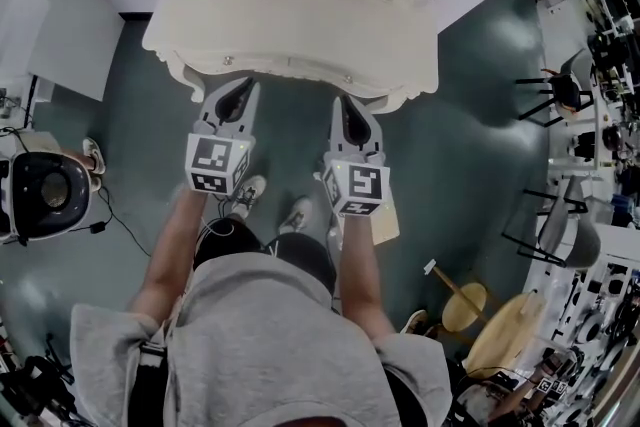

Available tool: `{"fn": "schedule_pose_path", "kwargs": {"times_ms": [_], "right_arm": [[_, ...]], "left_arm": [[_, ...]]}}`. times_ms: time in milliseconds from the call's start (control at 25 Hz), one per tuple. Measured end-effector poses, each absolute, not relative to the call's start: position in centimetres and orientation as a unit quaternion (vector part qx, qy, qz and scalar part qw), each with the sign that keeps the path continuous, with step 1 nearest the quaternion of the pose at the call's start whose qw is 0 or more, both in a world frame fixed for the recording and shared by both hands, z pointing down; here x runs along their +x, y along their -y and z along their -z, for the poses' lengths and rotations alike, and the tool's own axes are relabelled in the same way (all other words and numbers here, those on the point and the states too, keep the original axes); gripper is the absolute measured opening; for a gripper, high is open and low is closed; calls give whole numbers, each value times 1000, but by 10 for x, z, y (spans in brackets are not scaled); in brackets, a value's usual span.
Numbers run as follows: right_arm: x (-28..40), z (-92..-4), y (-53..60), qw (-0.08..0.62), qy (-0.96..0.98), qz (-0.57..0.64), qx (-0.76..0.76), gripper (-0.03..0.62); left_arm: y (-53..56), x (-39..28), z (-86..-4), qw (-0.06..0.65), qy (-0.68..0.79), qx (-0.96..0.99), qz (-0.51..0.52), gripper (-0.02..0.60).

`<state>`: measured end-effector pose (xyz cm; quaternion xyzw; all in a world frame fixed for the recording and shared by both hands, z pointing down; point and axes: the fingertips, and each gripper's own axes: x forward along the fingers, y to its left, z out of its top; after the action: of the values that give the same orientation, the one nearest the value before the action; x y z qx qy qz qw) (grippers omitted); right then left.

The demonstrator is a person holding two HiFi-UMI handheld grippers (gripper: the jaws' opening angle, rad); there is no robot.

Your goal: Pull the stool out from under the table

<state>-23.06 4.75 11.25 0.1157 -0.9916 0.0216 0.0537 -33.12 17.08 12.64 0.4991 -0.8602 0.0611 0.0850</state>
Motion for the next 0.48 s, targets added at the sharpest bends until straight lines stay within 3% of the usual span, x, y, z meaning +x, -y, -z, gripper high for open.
{"fn": "schedule_pose_path", "kwargs": {"times_ms": [480], "right_arm": [[-226,-116,-41,54,991,-29,122,35]], "left_arm": [[-167,-332,-127,86,861,499,-60,25]]}}
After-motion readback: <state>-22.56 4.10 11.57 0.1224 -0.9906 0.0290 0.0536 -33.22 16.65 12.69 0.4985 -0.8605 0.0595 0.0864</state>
